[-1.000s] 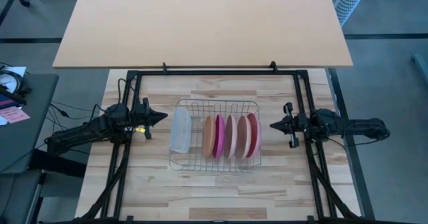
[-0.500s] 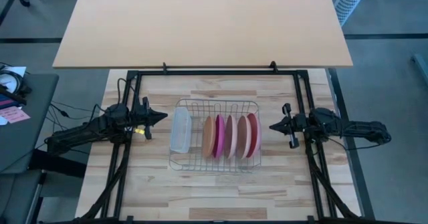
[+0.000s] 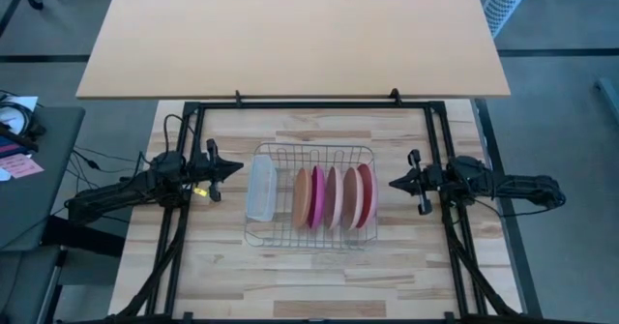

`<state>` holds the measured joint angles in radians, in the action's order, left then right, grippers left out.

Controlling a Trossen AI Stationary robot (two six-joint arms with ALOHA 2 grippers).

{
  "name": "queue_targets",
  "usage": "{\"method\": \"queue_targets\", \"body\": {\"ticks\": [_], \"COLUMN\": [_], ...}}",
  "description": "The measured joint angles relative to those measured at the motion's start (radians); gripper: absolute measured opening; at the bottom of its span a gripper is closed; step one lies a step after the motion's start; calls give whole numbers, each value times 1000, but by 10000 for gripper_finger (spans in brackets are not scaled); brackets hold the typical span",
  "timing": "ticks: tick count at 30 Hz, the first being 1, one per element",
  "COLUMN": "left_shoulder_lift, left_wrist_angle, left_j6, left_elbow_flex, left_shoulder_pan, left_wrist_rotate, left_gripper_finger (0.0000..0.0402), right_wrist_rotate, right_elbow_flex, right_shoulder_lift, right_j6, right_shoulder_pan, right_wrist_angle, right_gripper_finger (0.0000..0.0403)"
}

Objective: Sort dishes
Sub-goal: Return to Home Position

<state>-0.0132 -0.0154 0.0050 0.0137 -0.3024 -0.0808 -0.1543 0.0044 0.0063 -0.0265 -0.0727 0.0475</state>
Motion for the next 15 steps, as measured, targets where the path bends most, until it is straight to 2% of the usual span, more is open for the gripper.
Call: {"method": "queue_targets", "body": {"ticks": [15], "left_shoulder_lift": [0], "left_wrist_angle": [-40], "left_j6": [-58], "left_elbow_flex": [-6], "left_shoulder_pan": [22], "left_wrist_rotate": [-82], "left_gripper_finger": [0], "right_wrist_rotate": [1], "right_elbow_flex": [0], "right_shoulder_lift": [0], "right_j6": [1], "right_shoulder_pan": [0], "right_wrist_angle": [-3], "right_gripper_finger": [12]}}
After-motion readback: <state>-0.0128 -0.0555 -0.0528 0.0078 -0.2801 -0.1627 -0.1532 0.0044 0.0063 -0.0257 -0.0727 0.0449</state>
